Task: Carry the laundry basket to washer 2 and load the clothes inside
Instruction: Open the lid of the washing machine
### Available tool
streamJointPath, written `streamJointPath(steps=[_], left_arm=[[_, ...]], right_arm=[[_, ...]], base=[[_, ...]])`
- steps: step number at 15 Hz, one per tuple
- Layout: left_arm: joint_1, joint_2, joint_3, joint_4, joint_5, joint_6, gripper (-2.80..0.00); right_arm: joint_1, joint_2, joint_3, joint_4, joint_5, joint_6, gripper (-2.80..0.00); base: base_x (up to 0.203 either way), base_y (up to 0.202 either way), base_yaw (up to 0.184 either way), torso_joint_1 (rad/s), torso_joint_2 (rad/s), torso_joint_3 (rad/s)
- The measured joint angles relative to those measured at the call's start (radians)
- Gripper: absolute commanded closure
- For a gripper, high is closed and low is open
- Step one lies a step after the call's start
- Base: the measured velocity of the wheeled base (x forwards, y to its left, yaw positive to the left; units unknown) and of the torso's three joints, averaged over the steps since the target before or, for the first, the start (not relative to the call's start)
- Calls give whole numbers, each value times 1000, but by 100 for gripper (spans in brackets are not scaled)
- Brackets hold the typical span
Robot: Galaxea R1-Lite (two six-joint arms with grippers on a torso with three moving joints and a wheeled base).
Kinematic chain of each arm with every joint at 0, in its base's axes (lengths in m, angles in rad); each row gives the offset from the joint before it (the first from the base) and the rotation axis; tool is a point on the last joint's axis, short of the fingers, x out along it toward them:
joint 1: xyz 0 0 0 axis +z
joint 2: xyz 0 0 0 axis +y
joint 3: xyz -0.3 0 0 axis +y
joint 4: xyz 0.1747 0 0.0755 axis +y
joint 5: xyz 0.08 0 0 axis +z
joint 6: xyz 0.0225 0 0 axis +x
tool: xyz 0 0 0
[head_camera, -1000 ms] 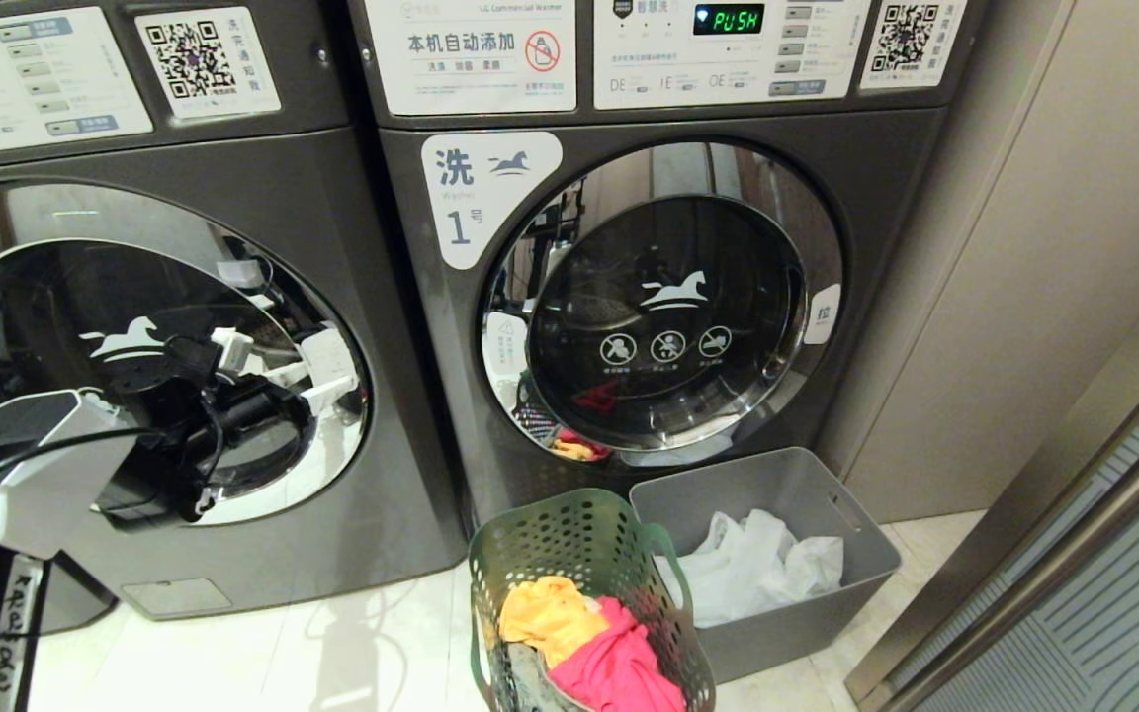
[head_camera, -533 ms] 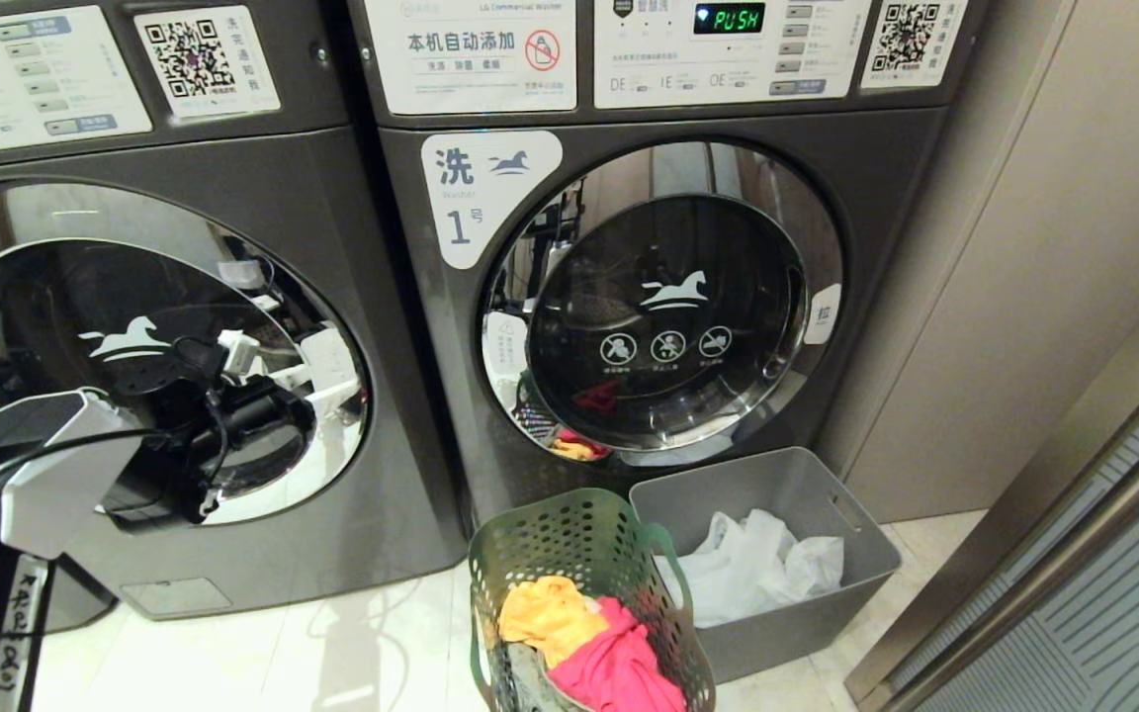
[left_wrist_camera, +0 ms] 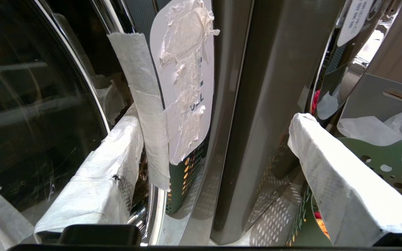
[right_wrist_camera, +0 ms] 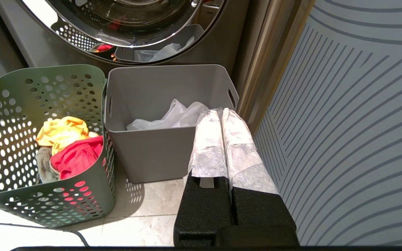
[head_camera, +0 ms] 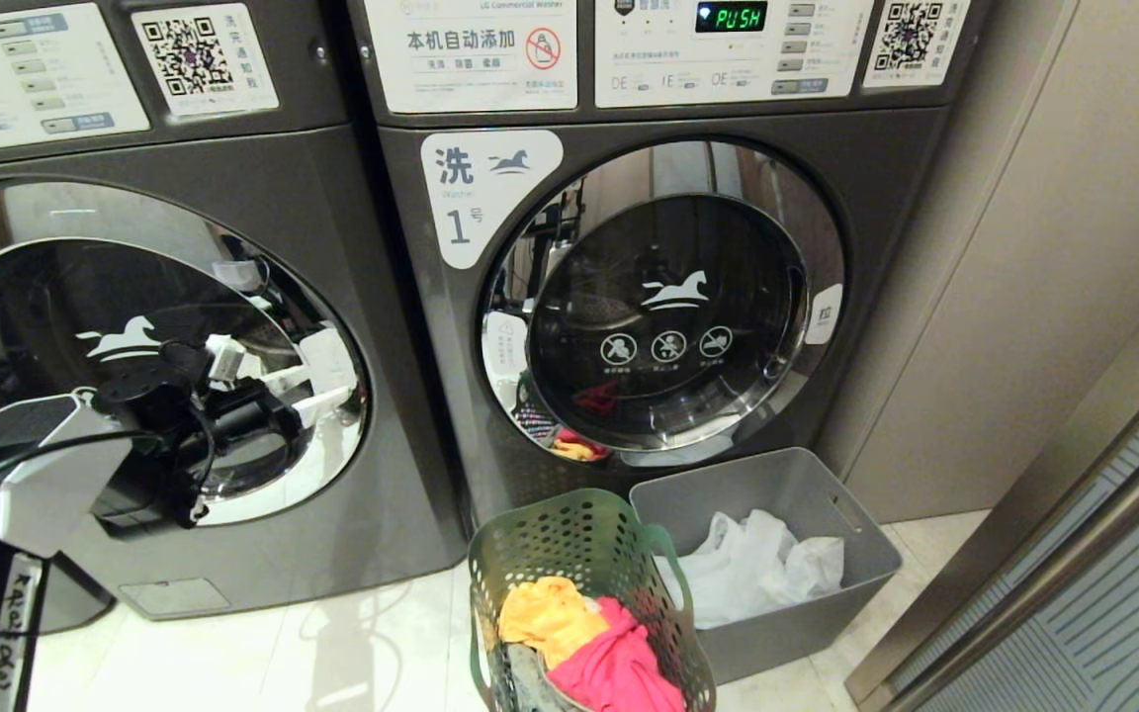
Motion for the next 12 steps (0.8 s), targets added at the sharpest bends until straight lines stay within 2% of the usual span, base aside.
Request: streamJointPath(steps=[4,12], left_arm=[[0,-4,17,-11,-31,0,-280],[-45,-7,20,-15,-29,3,-280]], right_arm=[[0,0,0,0,0,0,0],[0,0,0,0,0,0,0]], base=[[0,0,0,0,0,0],[0,0,0,0,0,0]])
